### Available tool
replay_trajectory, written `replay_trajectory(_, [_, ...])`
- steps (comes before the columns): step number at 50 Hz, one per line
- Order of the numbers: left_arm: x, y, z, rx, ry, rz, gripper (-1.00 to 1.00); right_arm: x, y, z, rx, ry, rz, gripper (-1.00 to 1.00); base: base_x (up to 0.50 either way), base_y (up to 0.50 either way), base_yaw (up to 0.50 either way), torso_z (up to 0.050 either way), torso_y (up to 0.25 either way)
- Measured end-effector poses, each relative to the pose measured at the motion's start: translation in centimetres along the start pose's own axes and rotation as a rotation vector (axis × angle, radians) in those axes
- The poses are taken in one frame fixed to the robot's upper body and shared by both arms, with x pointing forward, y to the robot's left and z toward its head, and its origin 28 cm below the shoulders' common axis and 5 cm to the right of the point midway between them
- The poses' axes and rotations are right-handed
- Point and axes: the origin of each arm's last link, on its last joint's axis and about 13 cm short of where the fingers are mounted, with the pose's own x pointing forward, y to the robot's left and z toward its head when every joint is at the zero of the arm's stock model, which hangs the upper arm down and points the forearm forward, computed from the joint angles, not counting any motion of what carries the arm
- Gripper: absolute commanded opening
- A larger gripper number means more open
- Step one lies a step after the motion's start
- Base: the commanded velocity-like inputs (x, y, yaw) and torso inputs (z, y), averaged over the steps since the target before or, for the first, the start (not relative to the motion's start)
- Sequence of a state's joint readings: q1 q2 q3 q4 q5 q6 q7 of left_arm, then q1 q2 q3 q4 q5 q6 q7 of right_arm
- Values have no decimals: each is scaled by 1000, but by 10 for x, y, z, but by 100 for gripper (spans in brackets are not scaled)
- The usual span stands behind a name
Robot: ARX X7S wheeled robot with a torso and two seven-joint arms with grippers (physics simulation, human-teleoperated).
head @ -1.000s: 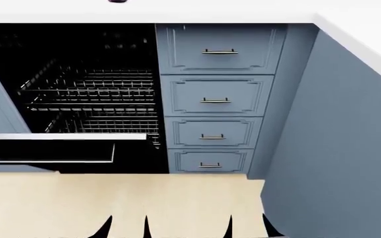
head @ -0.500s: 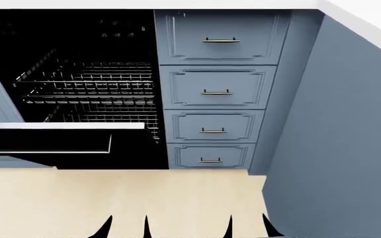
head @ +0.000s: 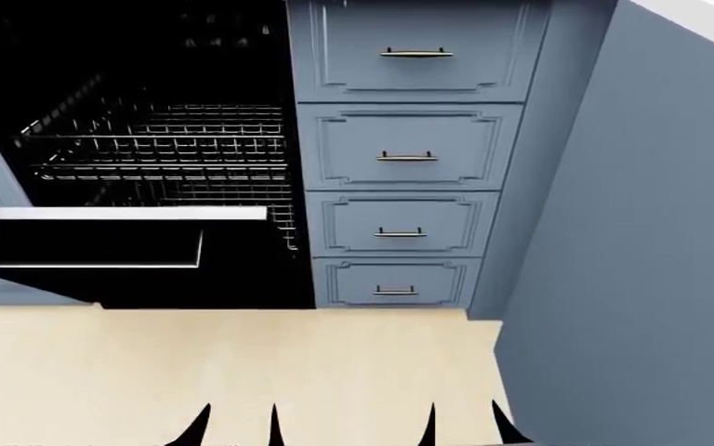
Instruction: Close the dishwasher door
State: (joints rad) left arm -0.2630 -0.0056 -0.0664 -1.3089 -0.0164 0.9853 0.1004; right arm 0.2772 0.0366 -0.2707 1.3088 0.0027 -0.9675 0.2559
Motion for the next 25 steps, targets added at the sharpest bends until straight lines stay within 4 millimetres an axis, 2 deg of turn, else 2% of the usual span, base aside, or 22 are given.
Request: replay_trajectory(25, [0, 0, 0, 0, 0, 1, 100, 0, 0, 0, 0, -1, -1, 100, 0, 0, 0, -50, 0])
